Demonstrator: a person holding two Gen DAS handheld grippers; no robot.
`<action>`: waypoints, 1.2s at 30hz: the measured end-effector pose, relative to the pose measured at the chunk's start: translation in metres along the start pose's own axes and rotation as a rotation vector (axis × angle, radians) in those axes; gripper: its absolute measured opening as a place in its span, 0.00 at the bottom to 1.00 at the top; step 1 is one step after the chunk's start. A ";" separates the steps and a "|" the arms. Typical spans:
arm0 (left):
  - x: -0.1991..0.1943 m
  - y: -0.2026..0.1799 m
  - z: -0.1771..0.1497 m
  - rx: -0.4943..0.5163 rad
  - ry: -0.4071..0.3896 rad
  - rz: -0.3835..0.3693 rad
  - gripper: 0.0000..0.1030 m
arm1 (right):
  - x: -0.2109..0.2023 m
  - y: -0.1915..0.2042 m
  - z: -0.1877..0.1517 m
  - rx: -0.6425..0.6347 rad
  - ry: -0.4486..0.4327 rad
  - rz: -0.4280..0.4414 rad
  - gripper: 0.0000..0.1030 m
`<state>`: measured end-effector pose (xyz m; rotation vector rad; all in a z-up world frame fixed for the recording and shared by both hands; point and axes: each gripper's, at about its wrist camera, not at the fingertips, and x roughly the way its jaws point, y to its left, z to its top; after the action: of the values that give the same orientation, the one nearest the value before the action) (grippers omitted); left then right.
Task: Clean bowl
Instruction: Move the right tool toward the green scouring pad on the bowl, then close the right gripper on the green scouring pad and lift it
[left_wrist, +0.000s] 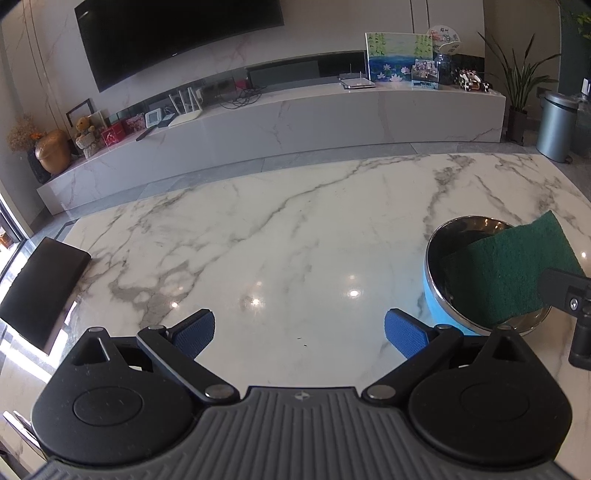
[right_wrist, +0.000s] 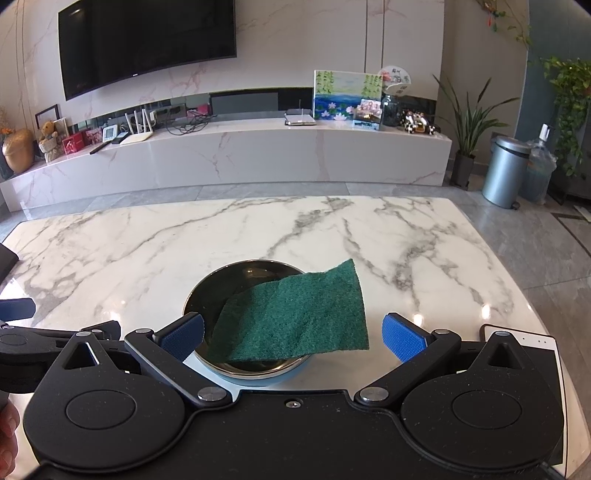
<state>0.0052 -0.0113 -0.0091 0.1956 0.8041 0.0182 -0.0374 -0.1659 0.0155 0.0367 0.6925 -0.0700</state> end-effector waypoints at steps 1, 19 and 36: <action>-0.001 -0.001 0.000 0.006 -0.004 0.001 0.97 | 0.000 -0.001 0.000 0.000 0.001 -0.001 1.00; 0.016 -0.018 0.013 0.000 0.044 -0.168 0.75 | 0.019 -0.033 -0.001 0.044 0.042 -0.039 0.85; 0.052 -0.030 0.018 -0.119 0.163 -0.331 0.52 | 0.052 -0.048 -0.004 0.117 0.137 0.014 0.58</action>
<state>0.0521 -0.0390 -0.0397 -0.0538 0.9875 -0.2321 -0.0041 -0.2161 -0.0215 0.1595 0.8250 -0.0956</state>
